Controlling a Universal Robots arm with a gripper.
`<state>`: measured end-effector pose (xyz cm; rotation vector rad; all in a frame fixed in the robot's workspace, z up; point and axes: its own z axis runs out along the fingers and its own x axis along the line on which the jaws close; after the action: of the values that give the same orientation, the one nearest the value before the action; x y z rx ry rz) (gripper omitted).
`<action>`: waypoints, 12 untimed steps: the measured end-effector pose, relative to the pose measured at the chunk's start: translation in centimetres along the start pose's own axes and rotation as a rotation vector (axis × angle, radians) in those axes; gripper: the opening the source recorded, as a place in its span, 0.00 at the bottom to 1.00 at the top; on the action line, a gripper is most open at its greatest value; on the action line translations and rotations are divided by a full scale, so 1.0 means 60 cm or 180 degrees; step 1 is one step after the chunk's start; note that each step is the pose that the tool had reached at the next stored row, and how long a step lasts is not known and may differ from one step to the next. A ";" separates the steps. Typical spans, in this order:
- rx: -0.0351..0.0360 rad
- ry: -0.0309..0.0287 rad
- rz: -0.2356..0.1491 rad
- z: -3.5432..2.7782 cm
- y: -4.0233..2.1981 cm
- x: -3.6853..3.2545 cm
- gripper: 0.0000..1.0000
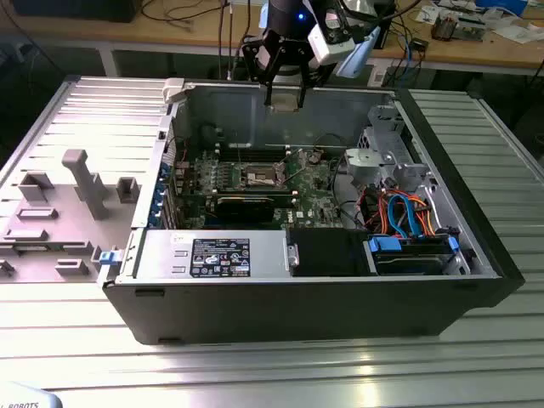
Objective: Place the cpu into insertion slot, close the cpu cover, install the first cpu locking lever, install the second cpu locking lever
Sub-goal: 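Place the cpu into insertion slot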
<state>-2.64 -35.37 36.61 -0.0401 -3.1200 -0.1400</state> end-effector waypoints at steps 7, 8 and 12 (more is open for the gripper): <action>0.0000 0.0000 0.0000 0.000 0.000 0.000 0.54; 0.0000 0.0000 0.0000 0.000 0.000 0.000 0.54; 0.0000 0.0000 0.0001 0.000 0.000 0.000 0.54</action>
<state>-2.64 -35.37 36.61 -0.0406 -3.1200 -0.1401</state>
